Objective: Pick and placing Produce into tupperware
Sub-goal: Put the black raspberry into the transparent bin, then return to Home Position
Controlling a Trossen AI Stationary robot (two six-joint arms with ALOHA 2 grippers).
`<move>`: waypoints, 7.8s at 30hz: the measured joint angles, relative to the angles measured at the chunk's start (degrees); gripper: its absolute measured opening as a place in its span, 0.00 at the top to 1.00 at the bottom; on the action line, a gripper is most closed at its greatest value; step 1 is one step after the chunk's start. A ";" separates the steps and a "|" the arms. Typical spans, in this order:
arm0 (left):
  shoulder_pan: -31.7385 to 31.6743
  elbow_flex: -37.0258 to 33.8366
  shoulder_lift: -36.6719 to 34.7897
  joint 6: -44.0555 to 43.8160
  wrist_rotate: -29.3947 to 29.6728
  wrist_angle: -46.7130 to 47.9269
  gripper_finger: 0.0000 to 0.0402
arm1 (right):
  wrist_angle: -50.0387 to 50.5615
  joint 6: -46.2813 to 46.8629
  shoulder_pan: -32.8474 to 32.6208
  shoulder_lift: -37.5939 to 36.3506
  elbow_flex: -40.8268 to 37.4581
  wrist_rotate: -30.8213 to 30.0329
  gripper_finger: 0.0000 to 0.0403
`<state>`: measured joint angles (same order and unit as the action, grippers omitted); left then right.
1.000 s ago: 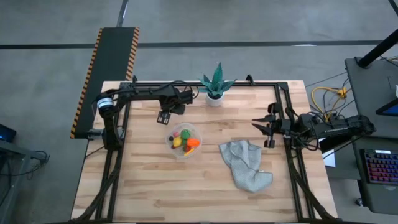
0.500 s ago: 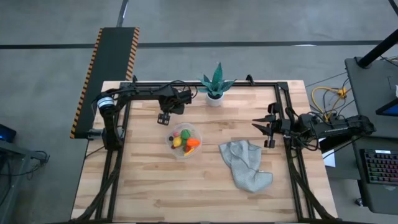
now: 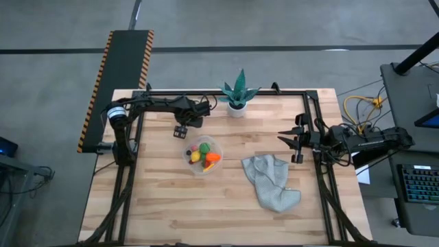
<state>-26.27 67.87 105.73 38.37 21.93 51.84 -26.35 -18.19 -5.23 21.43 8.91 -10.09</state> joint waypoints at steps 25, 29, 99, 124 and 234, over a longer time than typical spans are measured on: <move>-1.96 -0.17 3.39 2.77 -1.59 -0.07 0.31 | 0.07 0.11 0.00 0.00 0.00 -0.09 0.85; -1.96 0.40 3.15 3.19 -2.44 0.37 0.35 | 0.33 0.04 0.00 0.00 0.00 -0.22 0.85; 29.93 1.71 -18.40 -37.73 -2.92 5.56 0.83 | -0.27 0.17 0.02 -0.02 0.00 -0.44 0.85; 36.73 1.47 -10.95 -42.52 -7.85 -0.38 0.81 | -1.45 0.64 0.01 -0.02 0.00 -0.42 0.85; 31.72 -67.38 -100.78 -31.78 -8.78 -62.30 1.00 | 2.49 -0.21 0.00 0.15 4.83 -0.02 0.85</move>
<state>5.45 0.49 4.95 6.59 13.15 -10.45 -23.86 -18.41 -5.23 21.58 13.74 -10.11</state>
